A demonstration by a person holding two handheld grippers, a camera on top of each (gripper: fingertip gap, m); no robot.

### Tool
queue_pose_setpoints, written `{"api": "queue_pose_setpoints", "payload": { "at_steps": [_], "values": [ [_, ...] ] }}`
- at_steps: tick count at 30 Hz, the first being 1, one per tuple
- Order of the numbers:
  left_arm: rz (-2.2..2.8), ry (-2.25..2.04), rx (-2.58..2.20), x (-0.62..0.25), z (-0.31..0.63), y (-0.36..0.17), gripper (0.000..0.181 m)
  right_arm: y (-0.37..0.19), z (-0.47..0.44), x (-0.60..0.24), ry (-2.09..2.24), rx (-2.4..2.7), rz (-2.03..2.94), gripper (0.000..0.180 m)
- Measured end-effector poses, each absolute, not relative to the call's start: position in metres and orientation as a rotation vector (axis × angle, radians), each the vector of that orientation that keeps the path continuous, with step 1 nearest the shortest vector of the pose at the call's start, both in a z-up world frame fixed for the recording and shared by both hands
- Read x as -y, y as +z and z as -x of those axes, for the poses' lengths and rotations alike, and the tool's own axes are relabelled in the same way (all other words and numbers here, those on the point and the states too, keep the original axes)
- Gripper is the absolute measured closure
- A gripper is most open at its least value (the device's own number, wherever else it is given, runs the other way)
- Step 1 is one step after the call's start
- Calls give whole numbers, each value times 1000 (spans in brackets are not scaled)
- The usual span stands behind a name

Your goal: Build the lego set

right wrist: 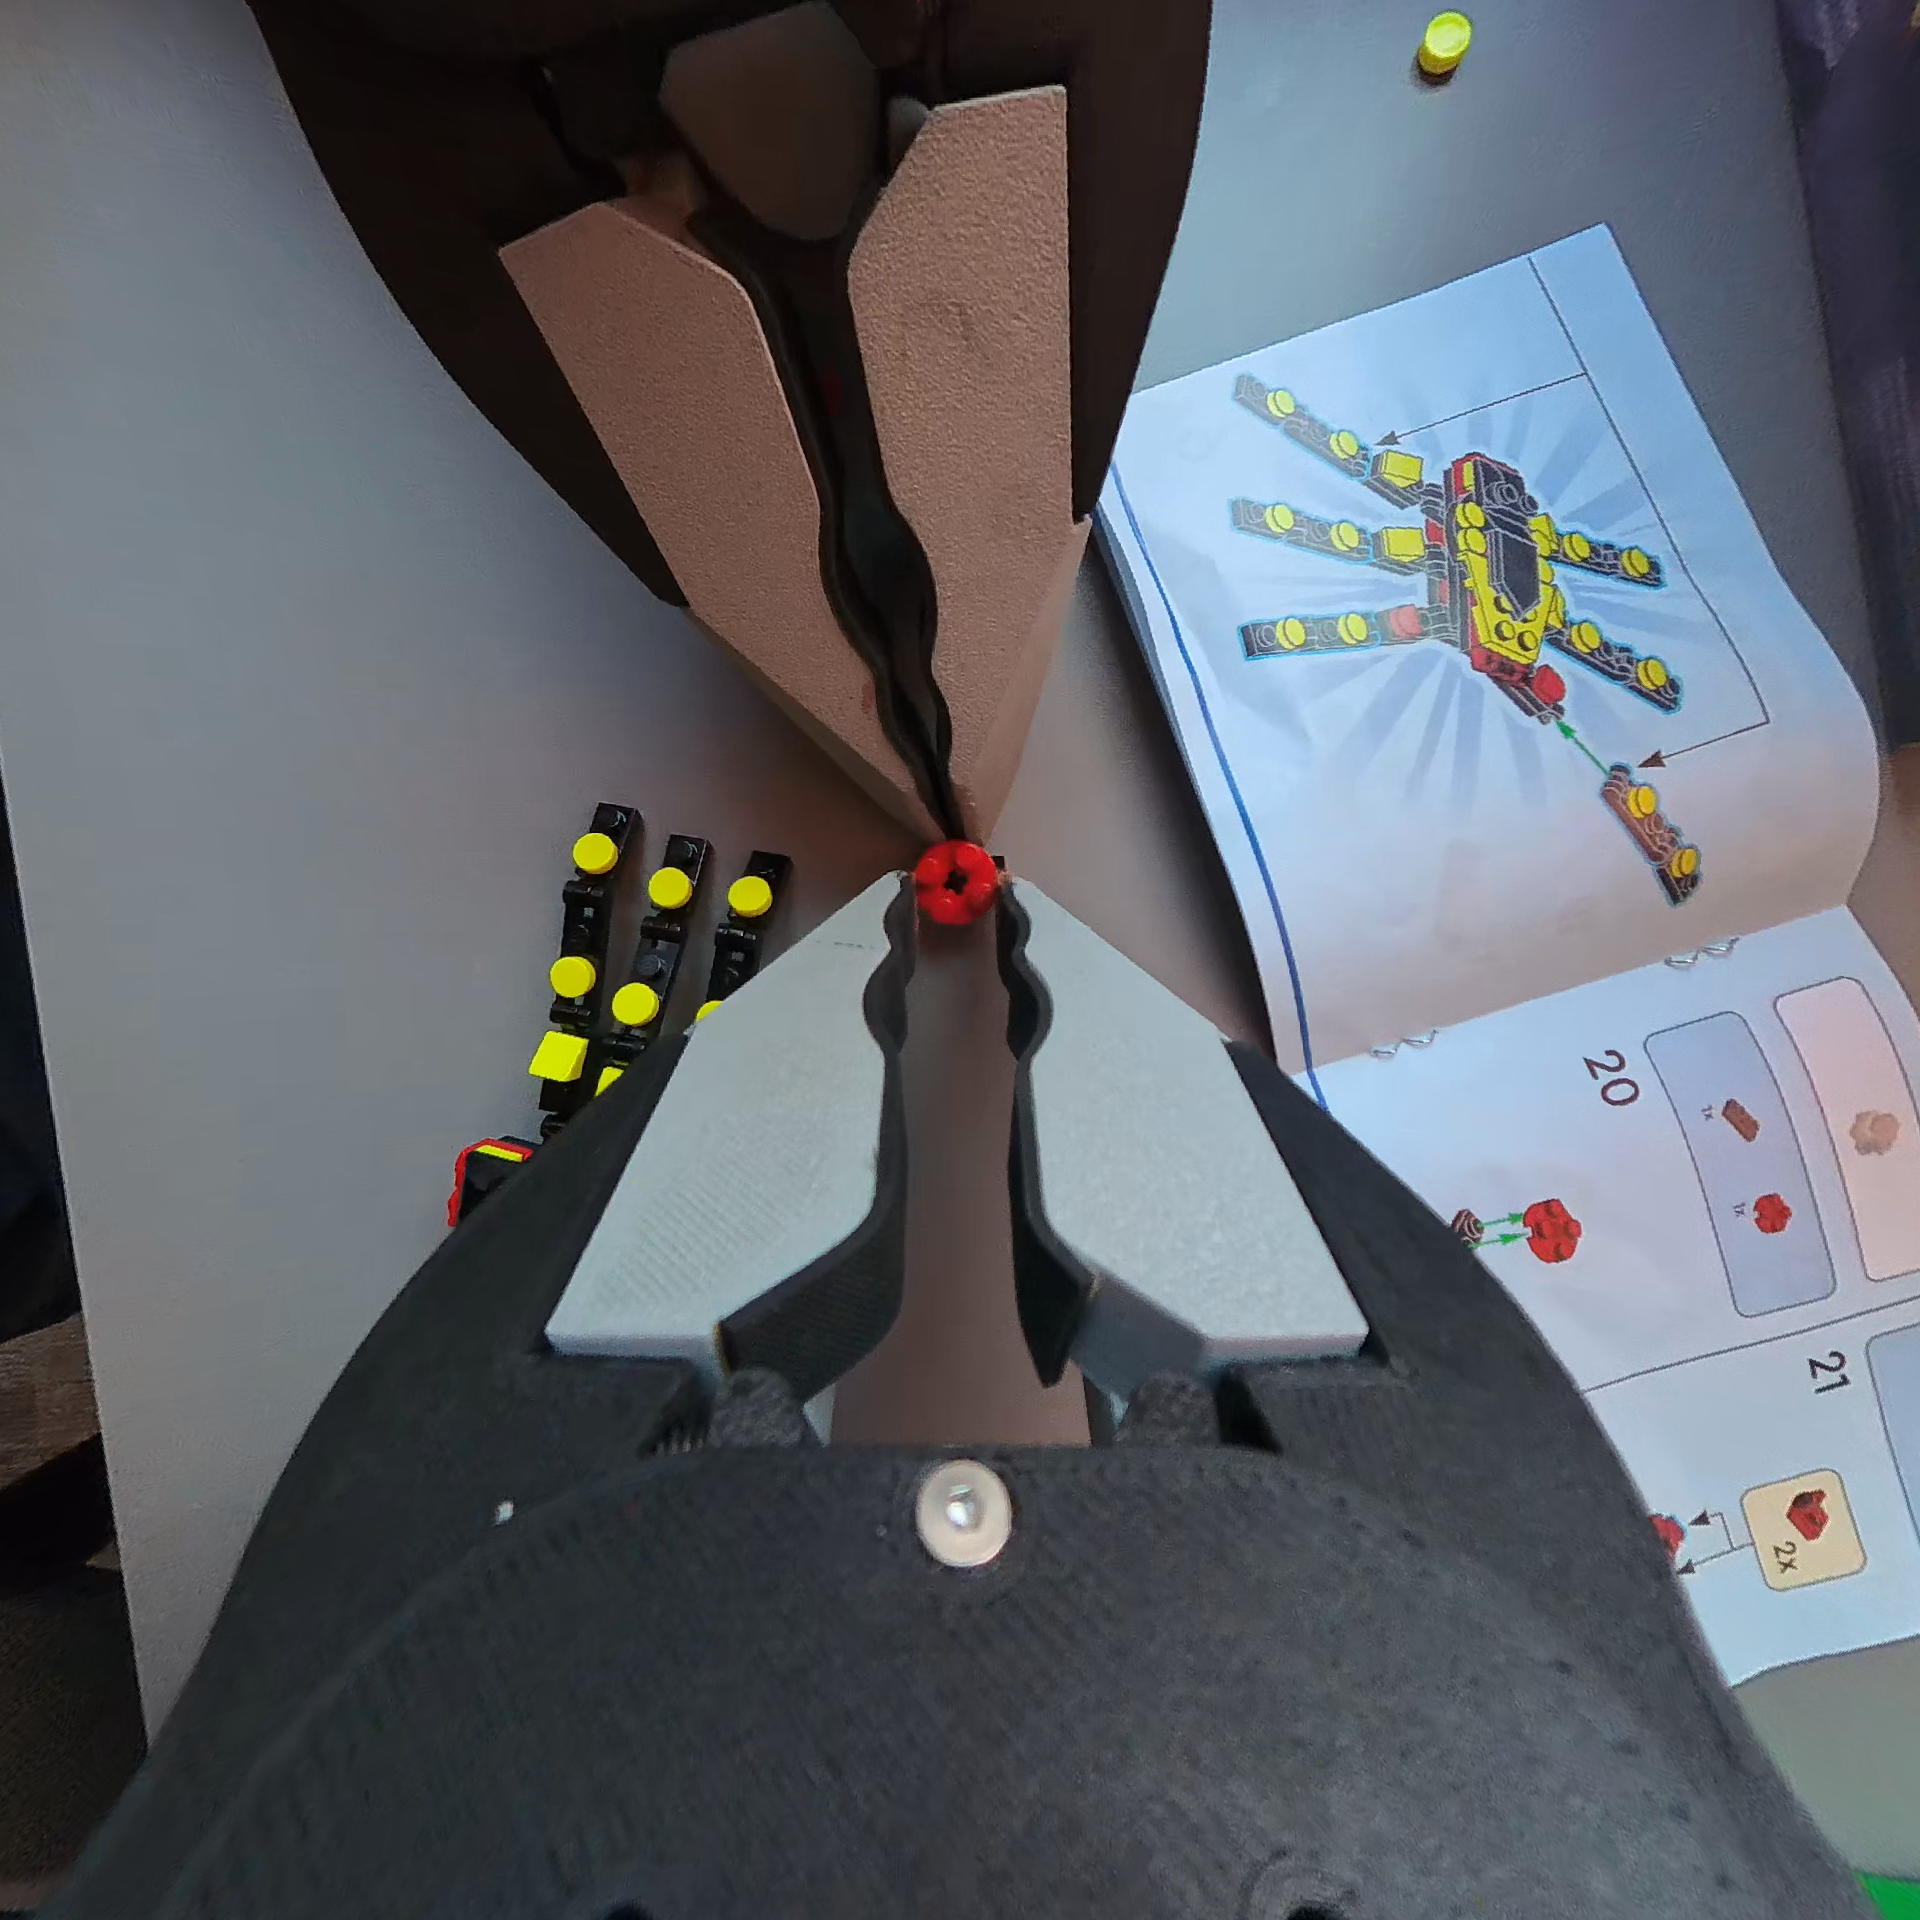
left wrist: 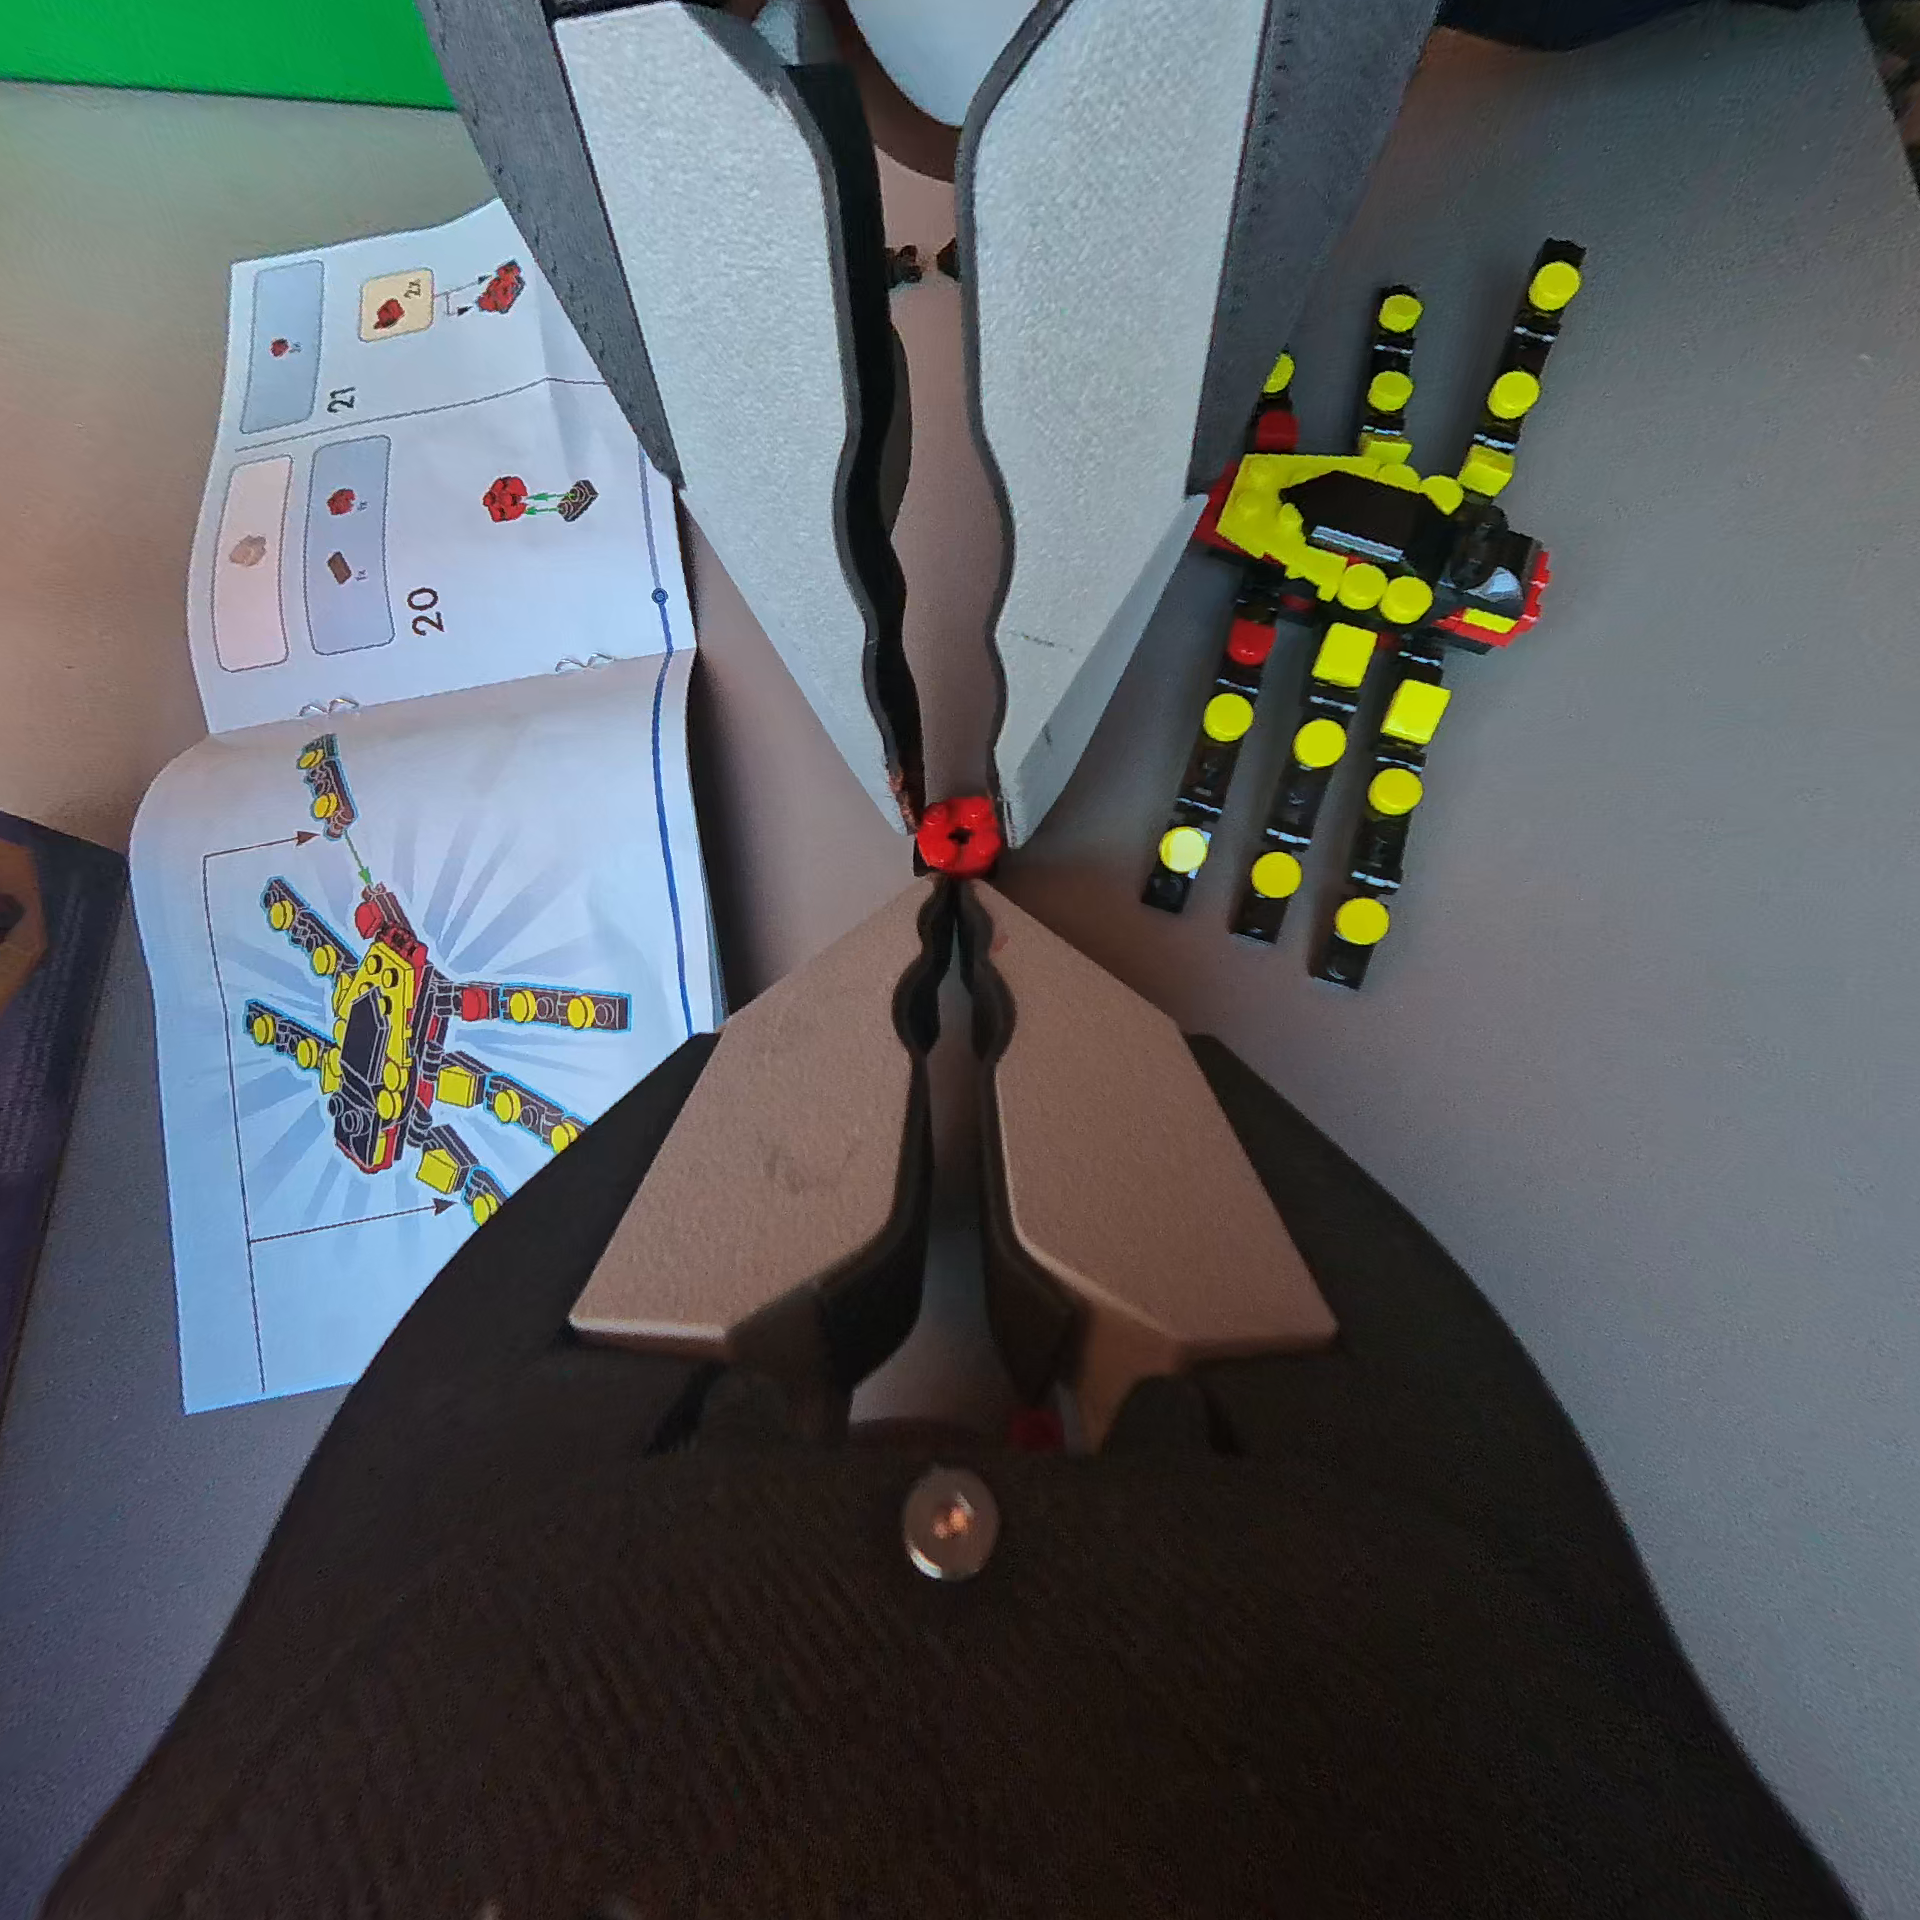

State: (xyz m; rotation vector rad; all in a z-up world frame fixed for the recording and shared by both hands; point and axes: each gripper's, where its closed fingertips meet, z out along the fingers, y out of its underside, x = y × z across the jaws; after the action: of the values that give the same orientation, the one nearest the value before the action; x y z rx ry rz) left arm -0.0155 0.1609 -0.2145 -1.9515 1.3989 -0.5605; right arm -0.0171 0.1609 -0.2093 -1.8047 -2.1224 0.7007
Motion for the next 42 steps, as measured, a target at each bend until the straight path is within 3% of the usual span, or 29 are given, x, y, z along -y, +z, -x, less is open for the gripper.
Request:
{"api": "queue_pose_setpoints", "payload": {
  "at_steps": [13,22,42],
  "values": [
    [1967,-585,-1390,-161,16,-214,181,-210,15,-166,659,2111,1807,165],
    [1965,-592,-1394,-160,15,-215,181,-204,14,-164,688,2127,1680,179],
    [1965,-593,-1394,-160,15,-215,181,-208,20,-163,656,2123,1657,180]
  ]
}}
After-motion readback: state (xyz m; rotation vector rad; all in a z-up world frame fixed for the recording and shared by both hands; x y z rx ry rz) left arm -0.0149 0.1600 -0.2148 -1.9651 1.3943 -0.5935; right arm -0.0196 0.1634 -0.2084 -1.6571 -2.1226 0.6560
